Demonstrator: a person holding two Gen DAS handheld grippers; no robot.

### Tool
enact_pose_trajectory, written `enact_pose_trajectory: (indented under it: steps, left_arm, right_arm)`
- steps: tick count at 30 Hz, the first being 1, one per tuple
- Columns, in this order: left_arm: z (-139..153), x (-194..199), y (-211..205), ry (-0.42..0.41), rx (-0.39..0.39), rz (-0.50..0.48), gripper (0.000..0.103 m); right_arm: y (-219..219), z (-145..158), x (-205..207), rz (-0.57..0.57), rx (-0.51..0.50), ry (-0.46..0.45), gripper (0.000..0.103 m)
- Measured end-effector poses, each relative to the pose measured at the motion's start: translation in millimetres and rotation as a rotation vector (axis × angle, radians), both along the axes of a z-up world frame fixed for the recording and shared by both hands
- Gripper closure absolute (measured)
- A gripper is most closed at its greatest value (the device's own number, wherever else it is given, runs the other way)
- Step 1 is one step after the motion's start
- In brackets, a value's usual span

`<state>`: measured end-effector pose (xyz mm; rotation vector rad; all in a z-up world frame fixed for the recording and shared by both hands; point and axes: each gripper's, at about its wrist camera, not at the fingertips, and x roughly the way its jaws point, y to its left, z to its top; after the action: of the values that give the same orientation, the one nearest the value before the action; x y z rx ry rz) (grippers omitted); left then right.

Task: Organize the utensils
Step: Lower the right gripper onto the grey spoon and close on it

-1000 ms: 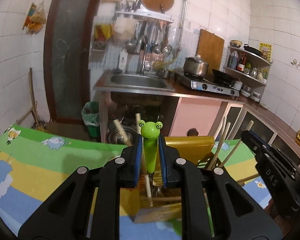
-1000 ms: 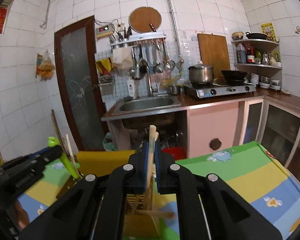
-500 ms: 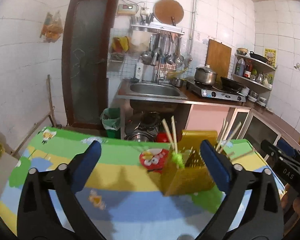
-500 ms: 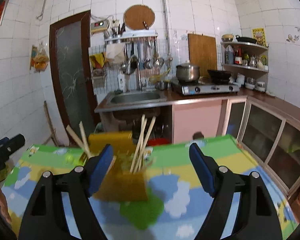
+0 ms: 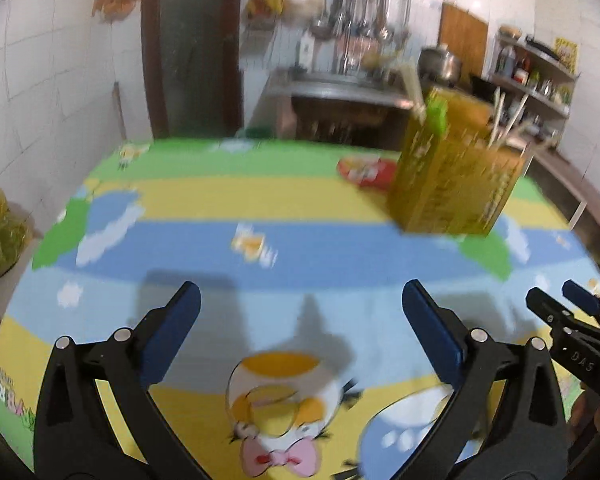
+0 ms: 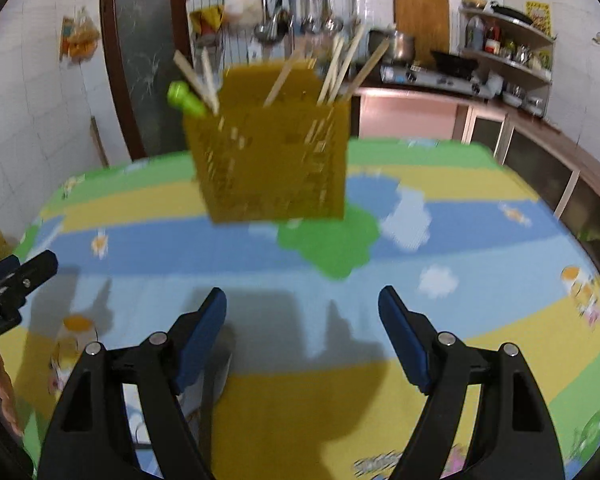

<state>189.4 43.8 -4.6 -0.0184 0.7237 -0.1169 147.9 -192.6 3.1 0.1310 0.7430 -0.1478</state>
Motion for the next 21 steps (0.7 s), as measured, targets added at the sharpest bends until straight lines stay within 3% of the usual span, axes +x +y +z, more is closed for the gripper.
enact_pose_trajectory:
  steps: [8, 15, 19, 21]
  left_arm:
    - [-43.6, 6.9, 17.8, 0.105, 0.053, 0.012, 0.006]
    - [-44.6, 10.2, 23.4, 0.105, 0.051, 0.019, 0.006]
    - [-44.3, 8.8, 20.8, 0.102, 0.059, 0.015, 0.006]
    - [-44.9, 8.5, 18.9, 0.104, 0.065, 0.011, 0.006]
  right_arm:
    - [28.2, -25.1, 8.7, 0.027, 0.019, 0.082, 0.026]
    - [49.7, -39.3, 27.4, 0.047, -0.016, 0.162, 0.027]
    - [54.7, -43.8, 35.1, 0.063, -0.013, 0.195, 0.051]
    - [56.1, -42.4, 37.3, 0.067, -0.007, 0.197, 0.057]
